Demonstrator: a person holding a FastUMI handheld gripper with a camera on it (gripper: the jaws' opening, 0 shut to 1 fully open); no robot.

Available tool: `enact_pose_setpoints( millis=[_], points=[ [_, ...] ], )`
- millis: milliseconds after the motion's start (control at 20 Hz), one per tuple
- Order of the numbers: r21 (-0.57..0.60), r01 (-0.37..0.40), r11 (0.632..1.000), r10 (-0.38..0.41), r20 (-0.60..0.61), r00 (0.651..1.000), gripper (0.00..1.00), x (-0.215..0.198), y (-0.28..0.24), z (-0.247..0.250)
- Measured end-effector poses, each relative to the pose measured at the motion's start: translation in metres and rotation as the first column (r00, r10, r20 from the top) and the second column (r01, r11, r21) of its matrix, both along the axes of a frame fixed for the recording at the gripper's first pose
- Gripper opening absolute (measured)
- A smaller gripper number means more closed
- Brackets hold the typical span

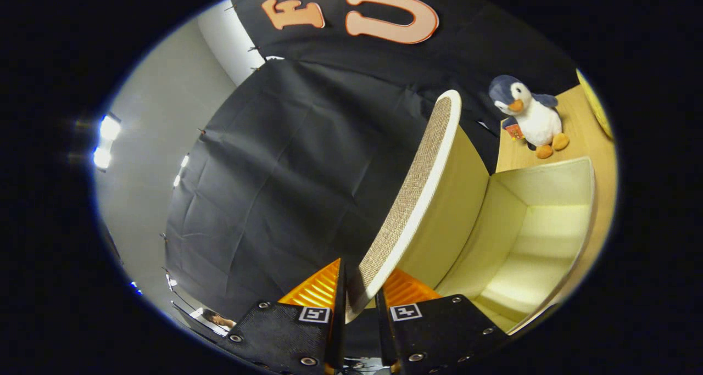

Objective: Open the storage box then place both shoes into the box .Put the left shoe in first, then the right shoe, with the right side of both shoes facing outward in a uniform manner.

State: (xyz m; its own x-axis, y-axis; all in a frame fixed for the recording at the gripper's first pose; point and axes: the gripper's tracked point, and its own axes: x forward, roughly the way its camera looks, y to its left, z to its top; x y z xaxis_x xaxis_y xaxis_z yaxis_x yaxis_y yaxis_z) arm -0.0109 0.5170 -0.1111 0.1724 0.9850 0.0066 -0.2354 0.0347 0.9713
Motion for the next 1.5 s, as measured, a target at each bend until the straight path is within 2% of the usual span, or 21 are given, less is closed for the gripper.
enact_pose_setpoints(
  millis=[150, 350, 450, 500, 650, 800, 950, 1150, 1300, 1500],
  points=[
    [-0.015, -0.011, 1.0, 0.011, -0.026, 1.0, 0.26, 0.013, 0.037, 0.007],
    [-0.083, 0.009, 0.997, -0.011, -0.023, 1.0, 0.27, 0.027, 0.088, 0.008],
    [-0.133, 0.024, 0.991, -0.026, -0.012, 1.0, 0.4, 0.03, 0.101, -0.001],
    [-0.152, 0.025, 0.988, -0.028, -0.017, 0.999, 0.43, 0.03, 0.102, -0.007],
    [-0.241, 0.051, 0.969, -0.042, 0.042, 0.998, 0.71, 0.028, 0.081, -0.024],
    [-0.292, 0.113, 0.95, -0.088, 0.099, 0.991, 0.81, 0.034, 0.04, -0.03],
    [-0.323, 0.218, 0.921, -0.166, 0.178, 0.97, 0.87, 0.046, -0.02, -0.016],
    [-0.391, 0.359, 0.847, -0.257, 0.291, 0.922, 0.9, 0.081, -0.106, 0.0],
    [-0.477, 0.452, 0.754, -0.3, 0.362, 0.883, 0.92, 0.087, -0.177, -0.023],
    [-0.579, 0.51, 0.636, -0.318, 0.405, 0.857, 0.95, 0.073, -0.25, -0.056]
  ],
)
